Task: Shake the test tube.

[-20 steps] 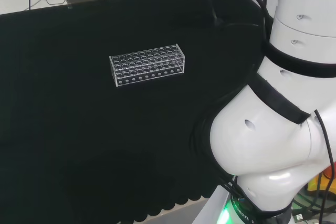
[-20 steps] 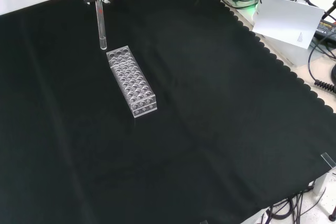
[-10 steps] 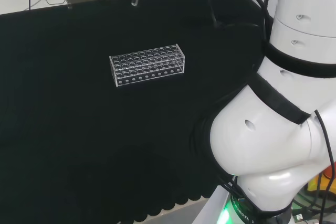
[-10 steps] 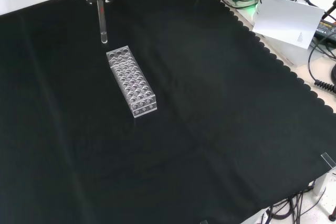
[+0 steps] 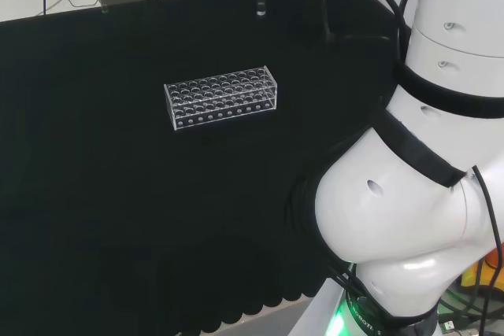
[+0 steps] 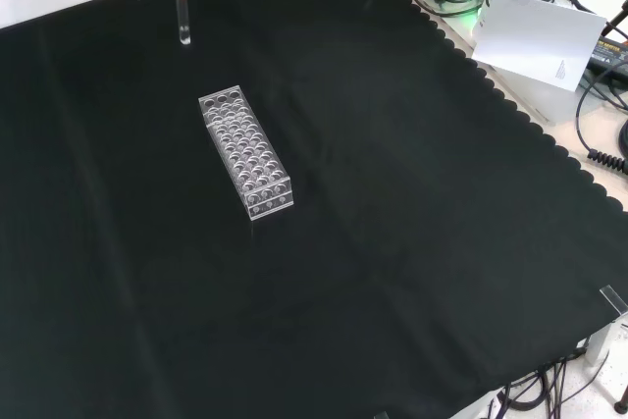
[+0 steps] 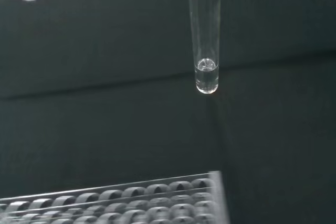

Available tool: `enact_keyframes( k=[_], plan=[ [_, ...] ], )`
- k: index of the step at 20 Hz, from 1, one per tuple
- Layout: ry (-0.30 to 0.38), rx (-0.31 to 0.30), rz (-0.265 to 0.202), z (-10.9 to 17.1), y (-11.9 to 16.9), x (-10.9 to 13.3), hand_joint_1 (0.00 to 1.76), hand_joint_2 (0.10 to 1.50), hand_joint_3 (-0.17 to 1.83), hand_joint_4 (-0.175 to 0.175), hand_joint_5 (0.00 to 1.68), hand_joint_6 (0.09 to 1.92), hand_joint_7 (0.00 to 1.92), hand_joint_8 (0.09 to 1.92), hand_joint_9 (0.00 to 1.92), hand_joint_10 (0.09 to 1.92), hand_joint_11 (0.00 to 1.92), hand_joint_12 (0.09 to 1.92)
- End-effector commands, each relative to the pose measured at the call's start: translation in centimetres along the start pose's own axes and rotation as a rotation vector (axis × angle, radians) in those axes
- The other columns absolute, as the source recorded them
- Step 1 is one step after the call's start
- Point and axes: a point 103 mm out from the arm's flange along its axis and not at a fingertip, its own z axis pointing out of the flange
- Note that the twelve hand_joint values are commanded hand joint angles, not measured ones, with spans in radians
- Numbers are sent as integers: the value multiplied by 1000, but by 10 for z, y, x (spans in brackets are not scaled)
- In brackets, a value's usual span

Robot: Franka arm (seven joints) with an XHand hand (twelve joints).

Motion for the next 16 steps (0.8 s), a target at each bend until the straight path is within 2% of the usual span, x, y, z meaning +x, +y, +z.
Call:
enact_keyframes(
  k=[1, 5, 12, 16],
  plan=[
    [-142, -35, 60, -13, 3, -36, 1422, 1044, -127, -175, 1284, 174, 1249, 871, 1288, 550, 1337, 812],
    [-162, -48, 22, -15, 5, -25, 1422, 1044, -128, -175, 1285, 172, 1249, 872, 1288, 550, 1335, 811],
    [-95, -20, -30, -3, 6, 11, 1422, 1045, -129, -175, 1286, 169, 1249, 872, 1288, 551, 1334, 810],
    [14, 10, -46, 6, 6, 35, 1422, 1045, -130, -175, 1287, 168, 1249, 873, 1288, 550, 1334, 810]
  ],
)
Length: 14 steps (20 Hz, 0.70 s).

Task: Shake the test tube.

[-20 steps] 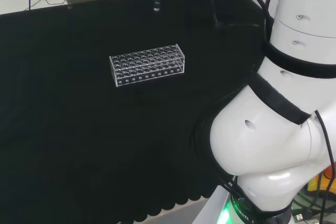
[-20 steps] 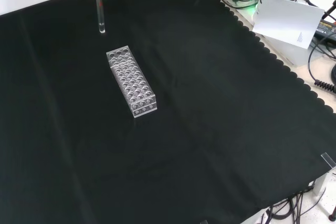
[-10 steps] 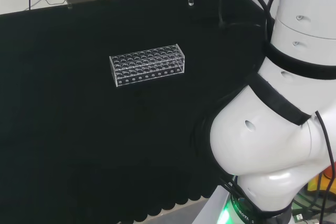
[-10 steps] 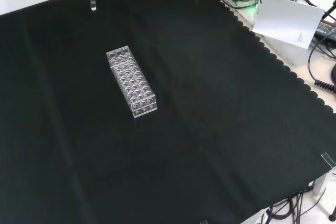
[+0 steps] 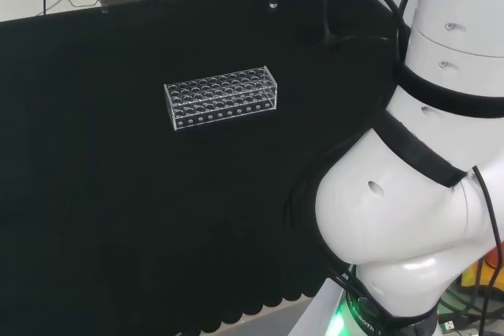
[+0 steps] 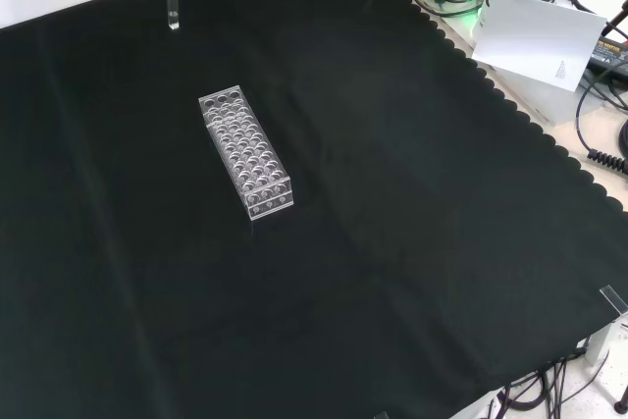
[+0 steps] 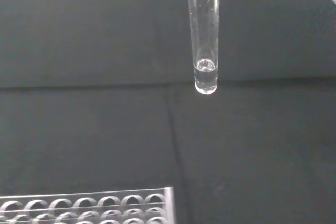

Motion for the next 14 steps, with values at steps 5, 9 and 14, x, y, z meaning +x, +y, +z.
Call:
enact_keyframes(
  k=[5, 9, 14],
  plan=[
    [332, 80, -39, 8, 4, 63, 1422, 1046, -131, -175, 1288, 166, 1248, 874, 1287, 552, 1335, 810],
    [443, 90, -53, 4, 6, 81, 1422, 1047, -133, -175, 1289, 163, 1247, 876, 1285, 556, 1337, 811],
    [532, 94, -62, -4, 8, 94, 1422, 1048, -134, -175, 1290, 160, 1246, 878, 1284, 559, 1336, 811]
  ],
)
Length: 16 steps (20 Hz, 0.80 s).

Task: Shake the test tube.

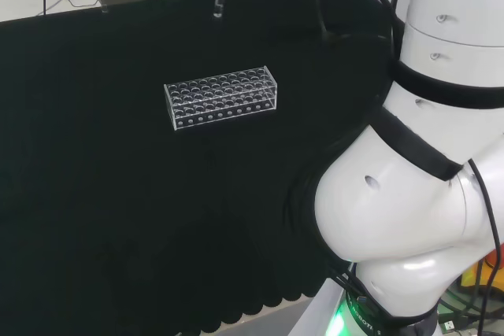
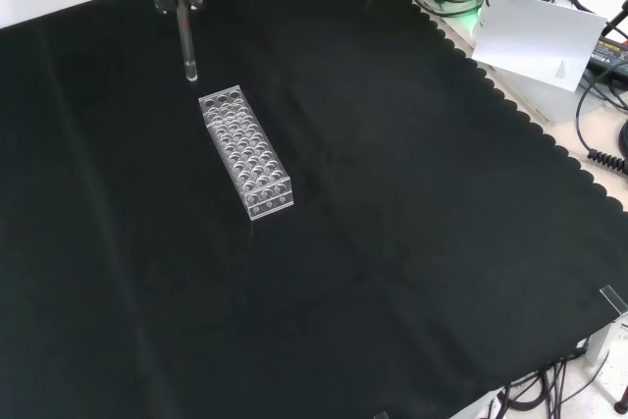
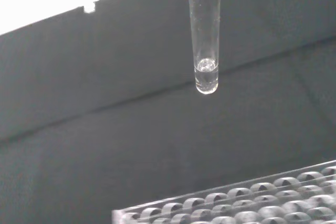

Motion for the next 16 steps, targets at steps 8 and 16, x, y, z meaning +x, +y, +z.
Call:
enact_keyframes(
  k=[8, 16],
  plan=[
    [154, 13, -45, -6, 7, 26, 1422, 1049, -136, -175, 1292, 156, 1245, 880, 1282, 564, 1336, 811],
    [-57, 0, -37, -6, 5, -3, 1422, 1050, -138, -175, 1293, 154, 1244, 881, 1281, 565, 1336, 811]
  ],
)
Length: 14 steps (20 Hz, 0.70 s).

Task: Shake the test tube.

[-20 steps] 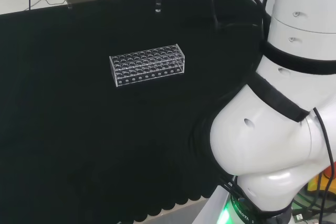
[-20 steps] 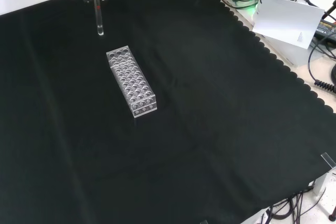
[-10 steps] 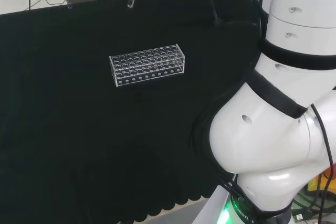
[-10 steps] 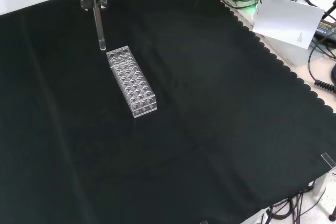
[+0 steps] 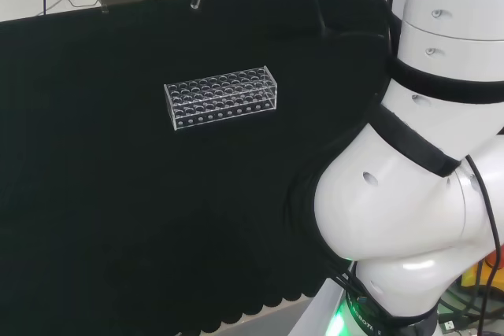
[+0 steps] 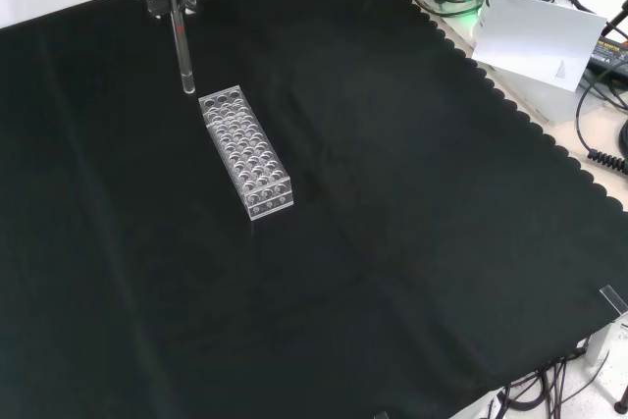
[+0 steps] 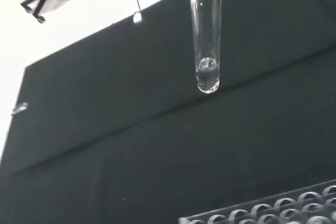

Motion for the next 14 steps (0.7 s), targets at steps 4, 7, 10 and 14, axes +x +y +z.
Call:
enact_keyframes(
  k=[4, 7, 10, 14],
  plan=[
    [-314, -6, -3, -4, -5, -37, 1422, 1051, -139, -175, 1293, 153, 1244, 881, 1281, 566, 1336, 811],
    [-379, -6, 6, -7, -5, -49, 1422, 1051, -139, -175, 1293, 152, 1244, 881, 1281, 566, 1336, 812],
    [-444, -12, 7, -12, -4, -54, 1422, 1051, -140, -175, 1294, 151, 1244, 881, 1281, 567, 1336, 812],
    [-491, -24, 35, -24, -1, -67, 1422, 1051, -140, -175, 1294, 151, 1244, 881, 1281, 566, 1335, 812]
  ],
)
